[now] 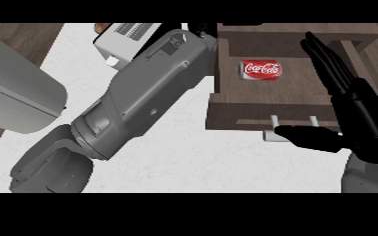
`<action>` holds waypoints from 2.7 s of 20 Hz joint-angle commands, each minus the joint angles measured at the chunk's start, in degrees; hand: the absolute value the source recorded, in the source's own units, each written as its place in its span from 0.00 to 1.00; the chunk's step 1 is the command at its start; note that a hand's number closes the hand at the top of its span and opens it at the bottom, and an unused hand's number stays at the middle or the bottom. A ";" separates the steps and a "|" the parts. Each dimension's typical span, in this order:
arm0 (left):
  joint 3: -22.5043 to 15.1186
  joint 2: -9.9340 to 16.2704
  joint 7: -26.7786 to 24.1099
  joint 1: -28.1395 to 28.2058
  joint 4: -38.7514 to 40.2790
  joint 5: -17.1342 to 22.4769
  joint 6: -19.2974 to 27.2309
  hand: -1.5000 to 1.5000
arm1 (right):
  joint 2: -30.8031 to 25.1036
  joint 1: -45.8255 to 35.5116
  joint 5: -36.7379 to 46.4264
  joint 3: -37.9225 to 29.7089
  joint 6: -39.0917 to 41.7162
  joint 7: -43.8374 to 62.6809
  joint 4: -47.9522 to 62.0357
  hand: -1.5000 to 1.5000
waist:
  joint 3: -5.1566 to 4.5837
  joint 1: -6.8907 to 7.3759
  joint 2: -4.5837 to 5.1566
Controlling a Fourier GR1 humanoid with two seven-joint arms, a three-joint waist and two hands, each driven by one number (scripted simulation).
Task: Pick up the can, place it into the drawer and close the drawer
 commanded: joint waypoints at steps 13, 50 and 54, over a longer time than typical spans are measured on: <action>0.30 12.20 8.49 6.51 -11.52 -4.50 -0.02 0.00 | -0.96 -17.77 19.68 4.43 -19.34 -5.85 41.81 0.00 | 0.05 0.94 -0.03; 1.35 25.16 18.95 18.18 -36.33 -11.45 1.14 0.00 | -5.67 -53.12 30.22 -7.30 -53.27 -2.91 98.24 0.00 | 0.10 5.43 1.61; 1.23 25.28 20.33 18.58 -37.83 -11.64 1.49 0.00 | -7.46 -54.76 29.30 -8.52 -52.38 -3.44 99.68 0.00 | 0.14 5.19 1.75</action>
